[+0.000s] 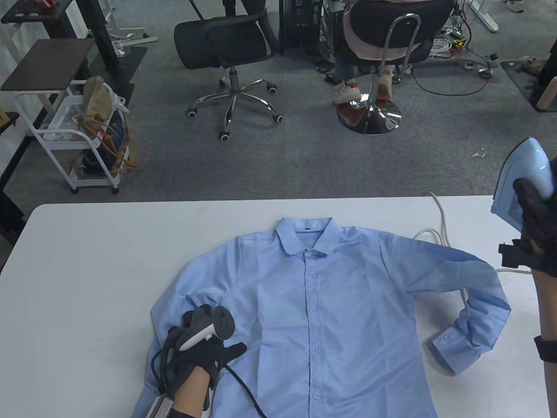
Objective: Iron long-sleeve shirt with electric iron on table
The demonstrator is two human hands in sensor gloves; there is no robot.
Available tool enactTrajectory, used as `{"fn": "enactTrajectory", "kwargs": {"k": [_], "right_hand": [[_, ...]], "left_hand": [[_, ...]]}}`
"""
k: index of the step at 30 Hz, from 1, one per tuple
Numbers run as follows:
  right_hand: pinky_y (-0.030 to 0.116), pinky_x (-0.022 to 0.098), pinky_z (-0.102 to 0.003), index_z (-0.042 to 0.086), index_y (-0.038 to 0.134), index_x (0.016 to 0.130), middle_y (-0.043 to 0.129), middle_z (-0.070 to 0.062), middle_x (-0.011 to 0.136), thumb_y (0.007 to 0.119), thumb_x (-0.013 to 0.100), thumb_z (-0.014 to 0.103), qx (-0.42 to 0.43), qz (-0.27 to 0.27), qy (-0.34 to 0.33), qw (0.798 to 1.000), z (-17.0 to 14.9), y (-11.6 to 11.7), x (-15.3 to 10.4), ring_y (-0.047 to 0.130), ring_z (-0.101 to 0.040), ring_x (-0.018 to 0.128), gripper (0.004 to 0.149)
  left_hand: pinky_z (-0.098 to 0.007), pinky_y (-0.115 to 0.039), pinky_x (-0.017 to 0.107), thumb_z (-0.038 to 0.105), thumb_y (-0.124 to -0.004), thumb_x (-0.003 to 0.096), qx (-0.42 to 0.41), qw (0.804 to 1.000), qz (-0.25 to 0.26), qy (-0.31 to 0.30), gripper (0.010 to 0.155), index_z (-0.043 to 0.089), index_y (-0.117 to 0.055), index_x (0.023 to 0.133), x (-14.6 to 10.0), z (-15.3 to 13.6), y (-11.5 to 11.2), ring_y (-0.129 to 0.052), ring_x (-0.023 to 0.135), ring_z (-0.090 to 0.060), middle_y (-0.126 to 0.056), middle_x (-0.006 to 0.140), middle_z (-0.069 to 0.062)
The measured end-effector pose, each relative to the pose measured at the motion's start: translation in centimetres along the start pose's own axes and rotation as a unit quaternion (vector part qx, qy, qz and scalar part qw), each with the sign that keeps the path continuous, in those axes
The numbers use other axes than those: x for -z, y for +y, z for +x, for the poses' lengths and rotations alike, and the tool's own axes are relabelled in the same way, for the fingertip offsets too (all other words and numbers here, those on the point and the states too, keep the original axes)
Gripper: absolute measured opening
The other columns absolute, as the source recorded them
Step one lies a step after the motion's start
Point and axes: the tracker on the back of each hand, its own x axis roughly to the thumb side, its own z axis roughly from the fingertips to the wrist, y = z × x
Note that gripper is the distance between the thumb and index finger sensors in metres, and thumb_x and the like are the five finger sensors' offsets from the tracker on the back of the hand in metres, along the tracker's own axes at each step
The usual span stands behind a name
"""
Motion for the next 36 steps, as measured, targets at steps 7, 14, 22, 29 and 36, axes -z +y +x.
{"fn": "enactTrajectory", "kwargs": {"k": [7,14,22,29,36], "right_hand": [[0.062,0.06,-0.068,0.012,0.055,0.108,0.074,-0.023,0.083,0.084,0.056,0.036,-0.202,-0.065,-0.149,0.966,3.2,0.2,0.6,0.085,-0.035,0.062,0.065],[0.062,0.062,-0.067,0.017,0.052,0.109,0.069,-0.022,0.086,0.082,0.058,0.036,-0.207,-0.101,-0.136,0.964,1.1,-1.6,1.7,0.082,-0.034,0.066,0.062],[0.069,0.063,-0.064,0.019,0.059,0.108,0.078,-0.017,0.085,0.081,0.053,0.04,0.003,0.125,-0.181,0.976,9.5,4.4,-2.1,0.092,-0.028,0.061,0.063],[0.071,0.062,-0.061,0.022,0.06,0.108,0.079,-0.015,0.085,0.081,0.051,0.042,0.036,0.408,-0.276,0.869,18.6,13.2,-10.6,0.093,-0.026,0.058,0.064],[0.074,0.06,-0.057,0.021,0.059,0.108,0.079,-0.013,0.084,0.078,0.053,0.045,0.025,0.521,-0.264,0.811,21.4,19.0,-16.7,0.095,-0.024,0.053,0.063]], "left_hand": [[-0.086,-0.017,0.065,0.071,-0.052,0.0506,-0.002,1.0,0.001,0.0,0.099,0.019,0.002,0.116,0.0,0.0,-0.1,-0.002,0.107,-0.064,0.011,0.115,-0.028],[-0.086,-0.017,0.065,0.071,-0.051,0.0508,-0.003,1.0,-0.001,-0.001,0.099,0.019,0.002,0.116,0.0,-0.1,-0.1,0.0,0.106,-0.064,0.012,0.115,-0.028],[-0.086,-0.017,0.065,0.071,-0.051,0.0508,-0.004,1.0,-0.002,-0.001,0.099,0.019,0.002,0.116,0.0,-0.1,-0.1,0.0,0.106,-0.064,0.012,0.115,-0.028],[-0.086,-0.017,0.065,0.071,-0.051,0.0508,-0.003,1.0,-0.002,-0.001,0.099,0.019,0.002,0.116,0.0,-0.1,-0.1,0.0,0.106,-0.064,0.012,0.115,-0.028],[-0.086,-0.017,0.065,0.071,-0.051,0.0507,-0.003,1.0,-0.002,-0.001,0.099,0.019,0.002,0.116,0.0,-0.1,-0.1,0.0,0.106,-0.064,0.012,0.115,-0.028]]}}
